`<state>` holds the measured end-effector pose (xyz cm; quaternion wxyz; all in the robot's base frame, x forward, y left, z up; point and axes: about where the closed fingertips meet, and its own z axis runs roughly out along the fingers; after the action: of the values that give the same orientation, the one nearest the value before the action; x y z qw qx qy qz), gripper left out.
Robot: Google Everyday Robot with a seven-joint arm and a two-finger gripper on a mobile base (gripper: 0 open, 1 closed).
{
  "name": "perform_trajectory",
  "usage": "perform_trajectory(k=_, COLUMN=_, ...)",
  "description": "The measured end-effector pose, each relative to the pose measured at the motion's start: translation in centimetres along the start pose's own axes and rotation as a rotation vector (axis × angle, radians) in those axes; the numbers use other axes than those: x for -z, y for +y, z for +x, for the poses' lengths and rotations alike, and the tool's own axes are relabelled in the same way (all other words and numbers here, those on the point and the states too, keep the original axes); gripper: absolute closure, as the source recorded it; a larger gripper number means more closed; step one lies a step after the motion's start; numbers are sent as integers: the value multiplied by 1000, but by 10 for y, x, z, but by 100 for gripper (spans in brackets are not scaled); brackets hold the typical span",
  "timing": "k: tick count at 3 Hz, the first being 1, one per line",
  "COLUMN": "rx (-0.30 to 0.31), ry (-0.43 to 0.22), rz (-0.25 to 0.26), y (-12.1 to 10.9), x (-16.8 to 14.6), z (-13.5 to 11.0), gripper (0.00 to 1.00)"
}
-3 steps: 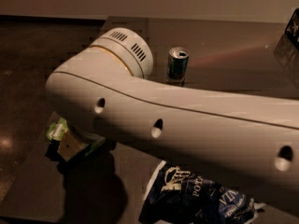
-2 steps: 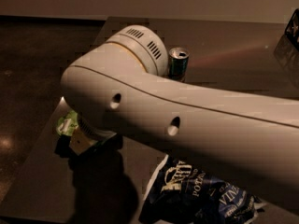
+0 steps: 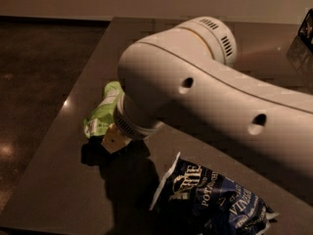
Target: Move green rice chip bag near redbull can
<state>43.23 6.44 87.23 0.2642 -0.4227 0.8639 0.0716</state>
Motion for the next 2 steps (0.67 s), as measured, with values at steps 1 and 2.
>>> perform_trajectory(k=1, rx=83, ry=-6, rz=-23, y=-7, x=16, z=5, gripper=100)
perform_trajectory(k=2, rx=160, ry=-10, rz=-42, y=-12, x=27, z=11, gripper=100)
